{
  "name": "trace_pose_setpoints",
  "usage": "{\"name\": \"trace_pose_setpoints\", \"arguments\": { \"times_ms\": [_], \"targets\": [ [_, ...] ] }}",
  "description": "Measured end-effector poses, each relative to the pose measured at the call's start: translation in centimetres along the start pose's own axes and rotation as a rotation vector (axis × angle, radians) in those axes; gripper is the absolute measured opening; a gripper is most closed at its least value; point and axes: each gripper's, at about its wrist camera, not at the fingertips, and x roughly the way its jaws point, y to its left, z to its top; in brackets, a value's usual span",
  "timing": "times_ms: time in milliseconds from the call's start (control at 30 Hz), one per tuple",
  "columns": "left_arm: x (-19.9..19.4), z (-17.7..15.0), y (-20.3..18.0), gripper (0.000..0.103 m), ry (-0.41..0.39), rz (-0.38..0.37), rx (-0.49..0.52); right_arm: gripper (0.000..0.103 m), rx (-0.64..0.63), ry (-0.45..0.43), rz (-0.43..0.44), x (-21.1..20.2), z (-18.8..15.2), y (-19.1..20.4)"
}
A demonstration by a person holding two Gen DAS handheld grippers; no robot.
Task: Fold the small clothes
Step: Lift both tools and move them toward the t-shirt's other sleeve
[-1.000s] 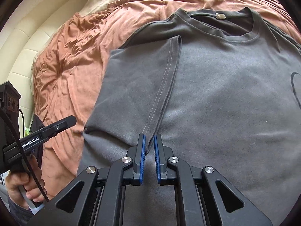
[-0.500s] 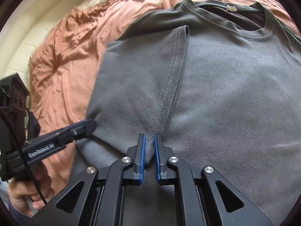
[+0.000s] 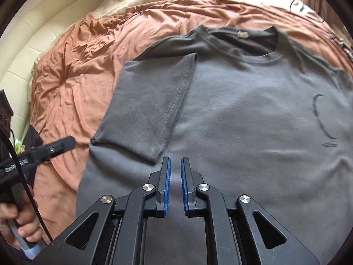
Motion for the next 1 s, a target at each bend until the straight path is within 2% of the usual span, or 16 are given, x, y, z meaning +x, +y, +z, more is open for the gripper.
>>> {"name": "trace_pose_setpoints", "arguments": {
  "times_ms": [33, 167, 267, 433, 533, 600, 633, 667, 733, 1000],
  "targets": [
    [-0.7, -0.3, -0.4, 0.074, -0.006, 0.0, 0.013, 0.007, 0.002, -0.007, -0.013, -0.8, -0.3, -0.1],
    [-3.8, -1.4, -1.9, 0.089, -0.045, 0.012, 0.04, 0.007, 0.02, -0.033, -0.028, -4.1, -1.8, -0.3],
    [-6.4, -2.3, -3.0, 0.095, -0.099, -0.006, 0.06, 0.007, 0.022, -0.088, 0.007, -7.1, -2.9, -0.7],
    [-10.1, -3.8, -4.5, 0.098, -0.164, -0.029, 0.08, 0.007, 0.022, -0.207, 0.042, -12.6, -5.0, -1.7],
    [-11.8, -4.6, -5.2, 0.098, -0.184, -0.042, 0.086, 0.007, 0.021, -0.212, 0.064, -14.7, -6.3, -2.4],
    [-12.9, -5.2, -5.9, 0.098, -0.201, -0.057, 0.095, 0.007, 0.008, -0.213, 0.029, -16.2, -7.1, -2.8],
    [-13.5, -5.6, -6.3, 0.098, -0.215, -0.06, 0.105, 0.011, 0.002, -0.22, 0.003, -17.0, -7.6, -2.8],
    [-14.0, -5.9, -6.6, 0.099, -0.226, -0.058, 0.114, 0.022, 0.0, -0.236, -0.02, -18.0, -8.2, -2.9],
    [-15.1, -6.6, -7.4, 0.102, -0.248, -0.059, 0.121, 0.102, 0.002, -0.275, -0.025, -19.8, -9.0, -2.9],
    [-18.4, -9.8, -10.5, 0.102, -0.303, -0.1, 0.16, 0.103, 0.031, -0.337, -0.045, -25.3, -13.6, -4.2]
  ]
}}
